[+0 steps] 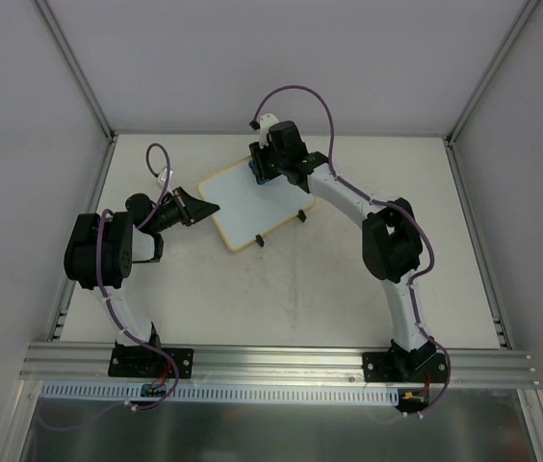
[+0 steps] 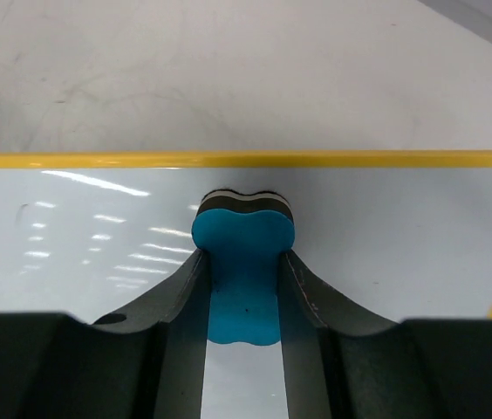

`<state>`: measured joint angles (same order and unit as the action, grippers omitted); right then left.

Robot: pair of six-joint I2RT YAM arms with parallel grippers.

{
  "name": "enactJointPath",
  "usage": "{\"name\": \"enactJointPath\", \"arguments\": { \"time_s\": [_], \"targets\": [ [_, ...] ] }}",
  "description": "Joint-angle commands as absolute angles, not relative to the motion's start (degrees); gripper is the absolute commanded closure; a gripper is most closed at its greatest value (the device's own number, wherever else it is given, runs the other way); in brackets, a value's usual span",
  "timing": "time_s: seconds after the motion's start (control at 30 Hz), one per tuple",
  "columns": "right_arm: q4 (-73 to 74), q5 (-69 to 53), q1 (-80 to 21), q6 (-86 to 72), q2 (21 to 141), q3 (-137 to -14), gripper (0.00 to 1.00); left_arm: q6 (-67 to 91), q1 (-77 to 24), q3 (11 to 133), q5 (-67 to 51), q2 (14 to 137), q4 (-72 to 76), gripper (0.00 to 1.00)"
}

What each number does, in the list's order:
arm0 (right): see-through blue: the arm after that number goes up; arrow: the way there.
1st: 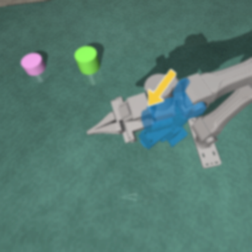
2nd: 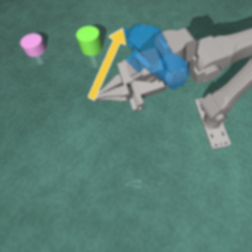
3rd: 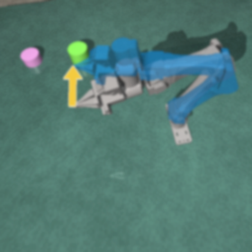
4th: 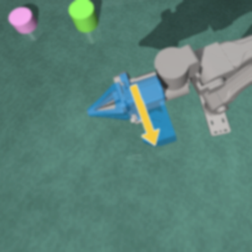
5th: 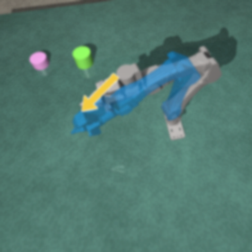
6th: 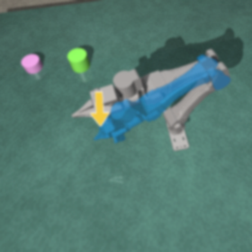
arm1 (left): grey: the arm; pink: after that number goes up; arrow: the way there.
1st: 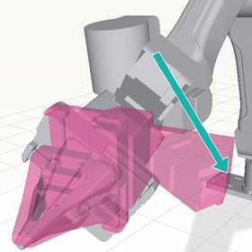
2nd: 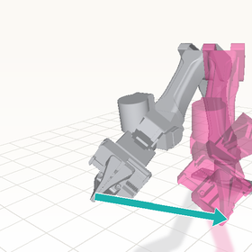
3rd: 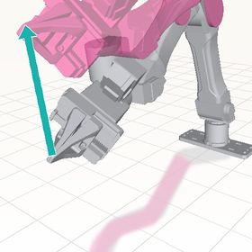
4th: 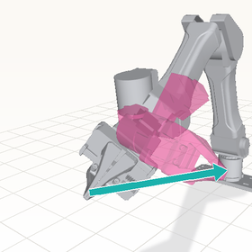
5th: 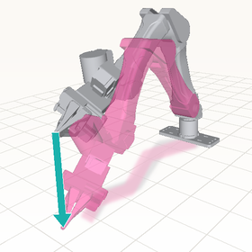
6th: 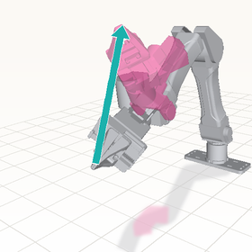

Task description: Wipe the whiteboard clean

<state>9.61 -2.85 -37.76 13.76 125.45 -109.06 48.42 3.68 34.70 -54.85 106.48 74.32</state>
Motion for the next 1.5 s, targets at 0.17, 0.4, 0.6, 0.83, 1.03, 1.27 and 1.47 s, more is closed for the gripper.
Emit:
{"name": "enactJointPath", "arguments": {
  "time_s": [0.17, 0.4, 0.6, 0.83, 1.03, 1.27, 1.47],
  "targets": [
    [10.9, -2.37, -30.68, 14.06, 127.53, -108.2, 1.0, 46.67, 2.99, 33.93, -57.04, 103.89, 96.33, 1.0],
    [10.9, -2.11, -28.04, 14.85, 127.62, -108.37, 1.0, 46.67, 3.08, 33.84, -57.22, 103.97, 96.33, 1.0],
    [10.99, -1.76, -30.49, 15.55, 126.65, -108.81, 1.0, 46.67, 2.99, 34.01, -57.13, 103.97, 96.33, 1.0],
    [11.6, -1.67, -35.85, 16.08, 126.48, -110.65, 1.0, 46.67, 2.99, 33.93, -57.13, 103.97, 96.33, 1.0],
    [12.57, -1.23, -41.38, 16.79, 126.83, -112.32, 1.0, 46.67, 2.99, 34.01, -57.13, 103.97, 96.33, 1.0],
    [14.24, -2.11, -46.58, 16.44, 128.23, -115.31, 1.0, 46.76, 2.99, 34.1, -57.13, 103.89, 96.33, 1.0],
    [14.5, -2.2, -50.36, 16.7, 128.5, -115.57, 1.0, 46.76, 2.99, 34.1, -57.13, 103.8, 96.33, 1.0]
  ]
}}
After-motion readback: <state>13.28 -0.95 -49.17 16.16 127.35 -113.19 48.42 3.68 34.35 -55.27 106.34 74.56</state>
